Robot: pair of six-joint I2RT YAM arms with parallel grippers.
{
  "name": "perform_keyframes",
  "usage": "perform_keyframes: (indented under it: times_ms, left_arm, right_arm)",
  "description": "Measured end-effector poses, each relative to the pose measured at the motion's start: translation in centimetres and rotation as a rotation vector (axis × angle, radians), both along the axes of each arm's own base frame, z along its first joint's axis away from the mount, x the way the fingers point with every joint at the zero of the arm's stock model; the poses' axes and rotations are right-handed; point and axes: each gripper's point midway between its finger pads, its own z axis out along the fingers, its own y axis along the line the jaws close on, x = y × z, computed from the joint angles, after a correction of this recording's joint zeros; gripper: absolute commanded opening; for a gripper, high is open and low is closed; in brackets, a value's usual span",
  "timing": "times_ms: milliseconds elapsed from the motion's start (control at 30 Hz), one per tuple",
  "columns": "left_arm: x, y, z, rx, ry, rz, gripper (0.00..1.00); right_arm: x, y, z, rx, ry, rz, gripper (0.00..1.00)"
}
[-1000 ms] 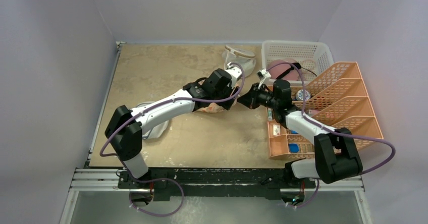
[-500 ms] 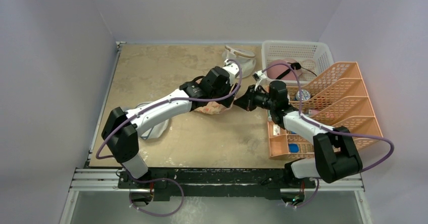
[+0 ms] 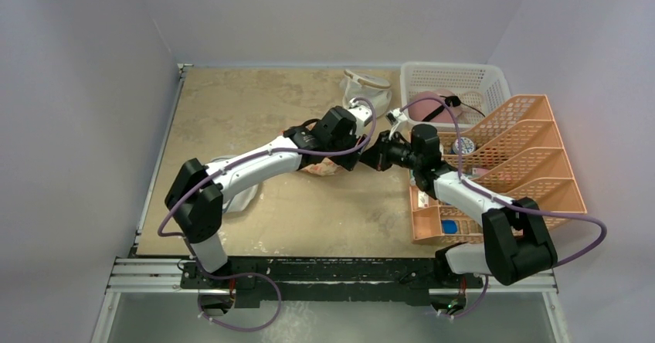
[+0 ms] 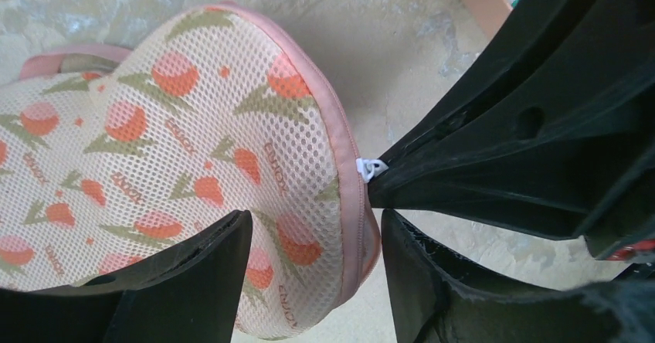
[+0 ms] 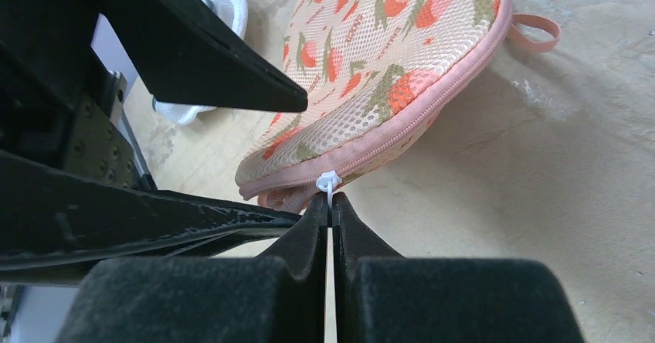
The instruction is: Unzip the laundry bag and remove the bra
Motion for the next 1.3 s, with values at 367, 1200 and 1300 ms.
perform_keyframes:
  times_ms: [367,1200,1300]
  left_arm:
    - [0.2,0.3,-1.4,0.05,0.014,0.005,0.15]
    - [1.6,2.3,-2.0,0.189,-0.038,0.057,0.53]
    - [1.3,2.3,-1.5,0.172,-0.036,0.047,0.6]
  right_arm:
    - [-0.1,-0.1,-0.4,-0.013,0.013,-0.007,0.0]
    - [3.6,-3.1,-3.0,-0.088,0.034,-0.061,0.0]
    - [2.9,-1.9,-1.9,-0.07,0.011,-0.036,0.0]
